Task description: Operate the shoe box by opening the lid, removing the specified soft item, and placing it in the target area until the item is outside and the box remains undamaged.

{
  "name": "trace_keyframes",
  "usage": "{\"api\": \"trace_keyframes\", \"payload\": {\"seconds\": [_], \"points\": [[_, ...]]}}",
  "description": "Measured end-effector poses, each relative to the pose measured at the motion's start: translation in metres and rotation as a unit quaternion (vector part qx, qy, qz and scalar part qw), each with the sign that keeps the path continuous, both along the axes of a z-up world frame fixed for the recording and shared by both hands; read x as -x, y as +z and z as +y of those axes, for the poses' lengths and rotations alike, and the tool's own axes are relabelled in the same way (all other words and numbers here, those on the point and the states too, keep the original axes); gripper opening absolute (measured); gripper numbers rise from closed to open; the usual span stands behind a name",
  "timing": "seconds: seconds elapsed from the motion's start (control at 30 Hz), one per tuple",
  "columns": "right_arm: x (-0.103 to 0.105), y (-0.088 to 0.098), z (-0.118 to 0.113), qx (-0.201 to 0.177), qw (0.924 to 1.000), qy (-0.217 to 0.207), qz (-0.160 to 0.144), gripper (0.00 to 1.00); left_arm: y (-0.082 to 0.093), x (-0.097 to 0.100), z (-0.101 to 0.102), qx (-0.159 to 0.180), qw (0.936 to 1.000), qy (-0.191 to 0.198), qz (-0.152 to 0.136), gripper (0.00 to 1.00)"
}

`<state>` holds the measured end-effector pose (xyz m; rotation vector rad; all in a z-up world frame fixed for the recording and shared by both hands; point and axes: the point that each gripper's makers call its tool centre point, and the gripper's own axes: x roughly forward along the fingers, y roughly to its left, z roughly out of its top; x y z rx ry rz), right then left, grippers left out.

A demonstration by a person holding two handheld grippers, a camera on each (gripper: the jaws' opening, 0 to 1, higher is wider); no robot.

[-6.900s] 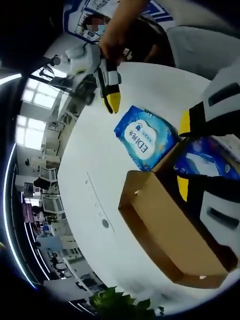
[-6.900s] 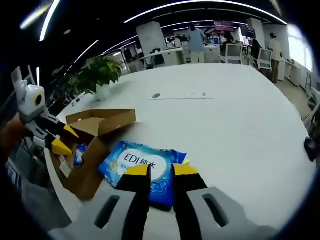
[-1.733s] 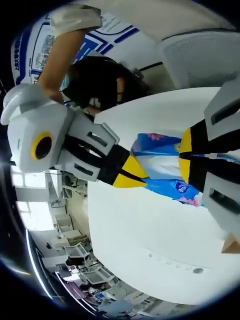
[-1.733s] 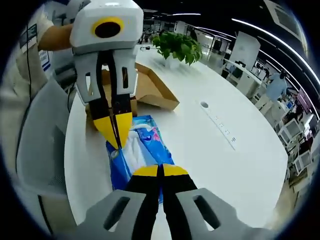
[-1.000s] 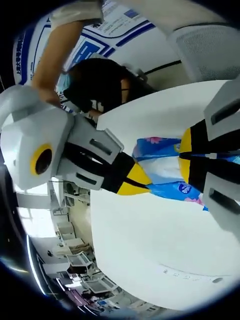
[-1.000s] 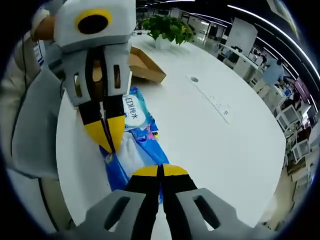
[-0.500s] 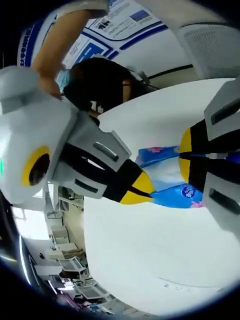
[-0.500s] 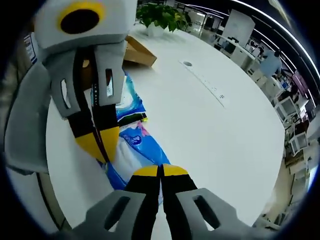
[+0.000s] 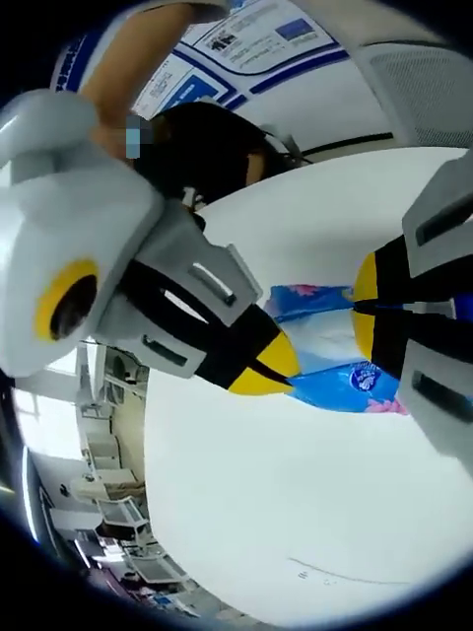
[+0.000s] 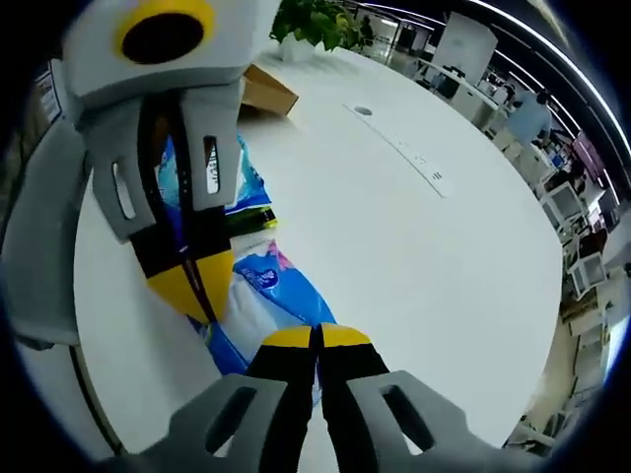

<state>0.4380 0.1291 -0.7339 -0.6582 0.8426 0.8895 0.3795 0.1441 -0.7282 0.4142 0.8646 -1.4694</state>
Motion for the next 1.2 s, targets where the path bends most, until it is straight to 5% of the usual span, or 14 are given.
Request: {"api": "trace_keyframes", "payload": {"seconds": [0.37, 0.5, 0.77, 1.07, 1.2], "points": [[0.002, -0.001, 0.001, 0.01, 0.9999, 0.004, -0.002, 0.0, -0.002, 0.0, 0.004, -0.006, 0.9999, 0.009, -0.004, 0.01], [0.007, 0.0, 0.0, 0.007, 1.0, -0.003, 0.001, 0.03, 0.0, 0.006, 0.004, -0.007, 1.0, 0.0, -0.007, 0.14], [0.01, 0.015, -0.004, -0.003, 0.9997, -0.02, -0.012, 0.12, 0.008, 0.005, 0.014, -0.015, 0.9988, -0.015, -0.043, 0.19], [0.02, 0.032, -0.005, -0.008, 0.9992, -0.033, -0.02, 0.21, 0.024, -0.001, 0.033, -0.006, 0.9981, 0.016, -0.059, 0.27], [0.022, 0.042, -0.007, -0.002, 0.9984, -0.045, -0.035, 0.29, 0.036, -0.01, 0.042, 0.004, 0.9966, 0.058, -0.059, 0.29]]}}
